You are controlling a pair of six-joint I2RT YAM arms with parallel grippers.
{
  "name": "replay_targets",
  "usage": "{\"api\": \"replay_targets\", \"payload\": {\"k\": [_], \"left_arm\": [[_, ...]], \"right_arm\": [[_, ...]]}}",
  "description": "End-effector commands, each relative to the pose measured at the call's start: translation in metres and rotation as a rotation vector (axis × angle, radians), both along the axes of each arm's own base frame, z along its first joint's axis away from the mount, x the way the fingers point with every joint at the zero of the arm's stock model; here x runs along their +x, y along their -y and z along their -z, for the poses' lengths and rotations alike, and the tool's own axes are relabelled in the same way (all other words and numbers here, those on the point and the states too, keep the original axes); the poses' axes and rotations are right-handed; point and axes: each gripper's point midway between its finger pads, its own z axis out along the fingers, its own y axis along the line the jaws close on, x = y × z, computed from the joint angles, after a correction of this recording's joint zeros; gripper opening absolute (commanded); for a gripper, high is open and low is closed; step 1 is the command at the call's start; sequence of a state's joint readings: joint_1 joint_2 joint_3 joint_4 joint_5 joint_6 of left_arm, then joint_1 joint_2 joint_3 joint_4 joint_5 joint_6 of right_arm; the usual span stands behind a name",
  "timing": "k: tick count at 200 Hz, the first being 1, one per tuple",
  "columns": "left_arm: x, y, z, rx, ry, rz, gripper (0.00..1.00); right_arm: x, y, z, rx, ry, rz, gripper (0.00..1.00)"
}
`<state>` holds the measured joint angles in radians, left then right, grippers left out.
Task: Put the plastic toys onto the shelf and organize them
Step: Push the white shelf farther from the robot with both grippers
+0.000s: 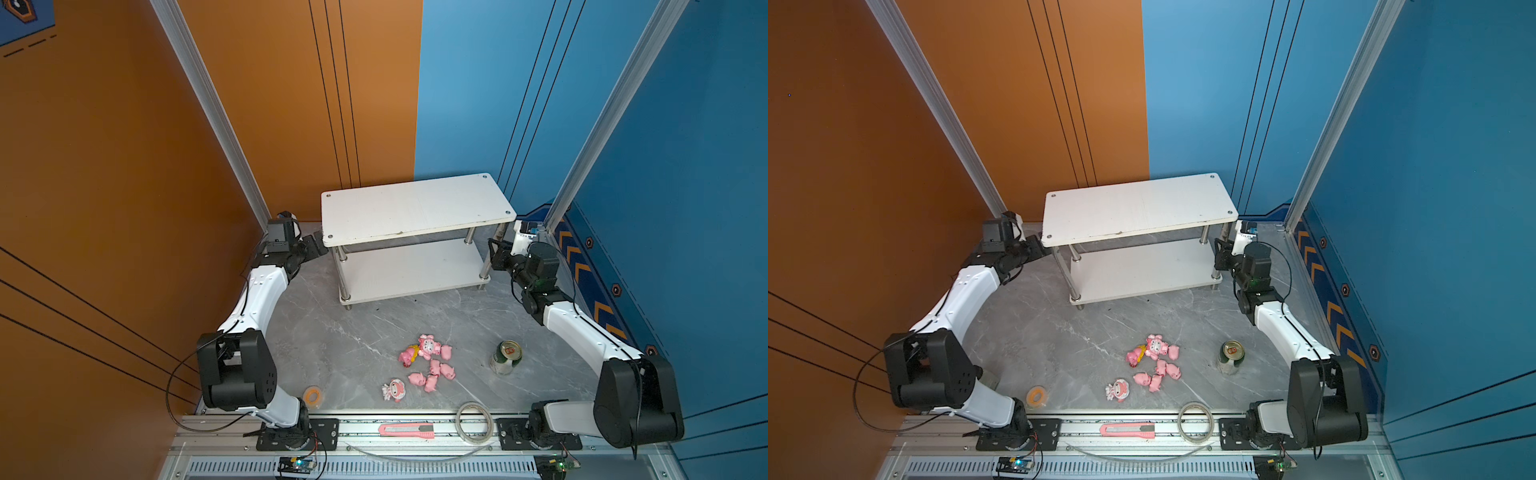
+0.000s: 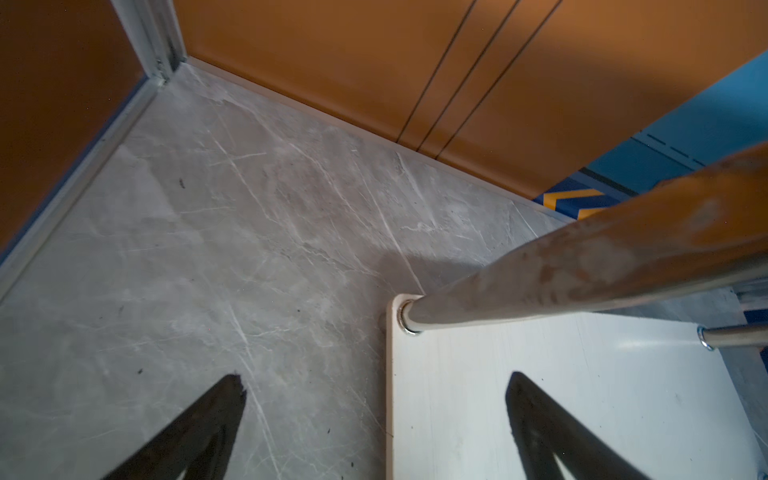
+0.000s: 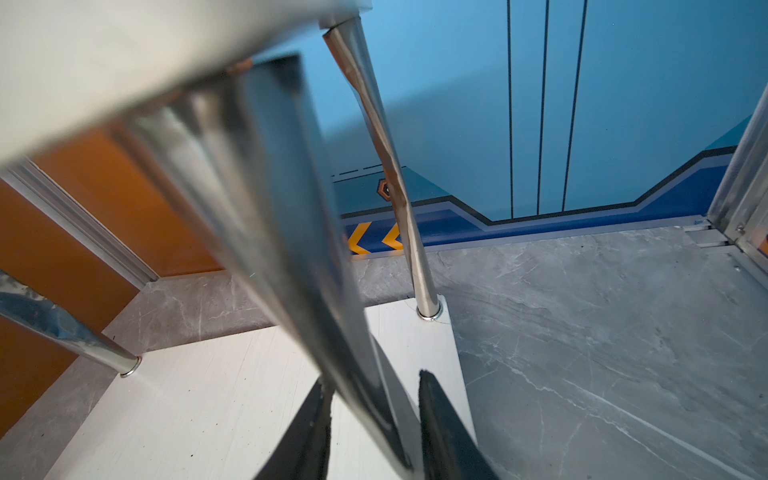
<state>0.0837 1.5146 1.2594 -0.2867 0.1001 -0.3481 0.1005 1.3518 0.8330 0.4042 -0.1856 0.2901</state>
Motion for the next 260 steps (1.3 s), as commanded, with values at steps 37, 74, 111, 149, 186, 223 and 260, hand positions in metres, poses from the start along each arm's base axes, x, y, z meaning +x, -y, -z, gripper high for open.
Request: {"api": "replay_targets", "payload": {"k": [37,74,111,149,186,223,260], "left_arm": [[-0.078,0.022,-0.028,0.088,0.056,-0.019,0.99],[-0.131,0.06,-0.017,0.035,0.086,0.112,1.0],[-0.132,0.116,0.001,0.046,0.057,0.304,0.93],[-0.083,0.13,0.0,0.056,0.083,0.341,0.77],[-0.034,0.134,-0.021,0.015,0.159,0.35,0.71],[-0.02,0.146,-0.031,0.013,0.179,0.382,0.71],[-0.033,0.148,-0.022,0.042,0.157,0.391,0.75]], "right_arm": [[0.003,-0.001,-0.018,0.043,0.036,0.002,0.37],[0.003,-0.009,-0.017,0.044,0.028,-0.029,0.37],[0.006,-0.014,-0.016,0.042,0.019,-0.05,0.37],[0.01,-0.014,-0.012,0.032,0.011,-0.046,0.37],[0.02,-0.012,-0.007,0.016,-0.001,-0.035,0.37],[0.029,-0.012,-0.004,0.02,-0.001,-0.03,0.37],[0.038,-0.008,-0.002,0.012,-0.021,-0.026,0.37]]}}
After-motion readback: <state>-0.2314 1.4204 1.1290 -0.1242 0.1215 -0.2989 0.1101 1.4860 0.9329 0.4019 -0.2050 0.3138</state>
